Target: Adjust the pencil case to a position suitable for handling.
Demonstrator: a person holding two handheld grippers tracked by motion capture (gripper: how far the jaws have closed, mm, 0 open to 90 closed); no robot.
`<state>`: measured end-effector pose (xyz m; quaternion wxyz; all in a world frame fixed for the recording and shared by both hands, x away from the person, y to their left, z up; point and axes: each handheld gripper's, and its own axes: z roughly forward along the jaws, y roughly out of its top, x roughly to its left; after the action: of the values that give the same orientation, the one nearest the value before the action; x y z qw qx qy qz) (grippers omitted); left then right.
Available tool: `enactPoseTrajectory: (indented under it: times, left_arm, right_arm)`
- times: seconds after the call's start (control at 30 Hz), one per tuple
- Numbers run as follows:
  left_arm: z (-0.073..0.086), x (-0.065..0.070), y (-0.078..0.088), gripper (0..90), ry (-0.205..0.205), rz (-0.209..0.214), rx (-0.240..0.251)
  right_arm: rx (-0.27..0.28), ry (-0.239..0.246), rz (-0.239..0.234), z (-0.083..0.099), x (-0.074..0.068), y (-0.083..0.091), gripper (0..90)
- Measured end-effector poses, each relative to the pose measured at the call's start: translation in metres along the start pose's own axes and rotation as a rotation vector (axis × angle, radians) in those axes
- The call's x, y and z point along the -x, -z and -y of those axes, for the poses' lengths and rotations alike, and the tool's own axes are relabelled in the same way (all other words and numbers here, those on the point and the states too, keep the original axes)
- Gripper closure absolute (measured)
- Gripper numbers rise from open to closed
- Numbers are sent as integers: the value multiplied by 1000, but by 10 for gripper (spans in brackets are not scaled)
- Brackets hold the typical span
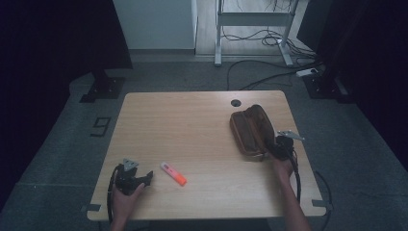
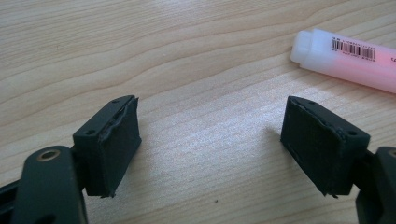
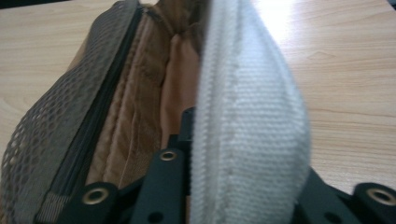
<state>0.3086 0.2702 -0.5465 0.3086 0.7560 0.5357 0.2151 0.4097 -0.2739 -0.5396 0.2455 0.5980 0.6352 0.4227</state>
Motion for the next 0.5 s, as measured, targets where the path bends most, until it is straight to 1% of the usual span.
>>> enactPoseTrajectory:
  times: [0.13,0.2,0.37,0.5]
  left_arm:
    - [0,0,0,195,0,0,0]
    - [0,0,0,195,0,0,0]
    - [0,0,0,195,0,0,0]
    - [0,0,0,196,0,0,0]
  right_arm:
    - [8,-29,2,0,4,1,801]
    - [15,-50,-10,0,6,2,802]
    - [22,-54,-13,0,6,2,809]
    - [37,-54,-20,-1,5,4,814]
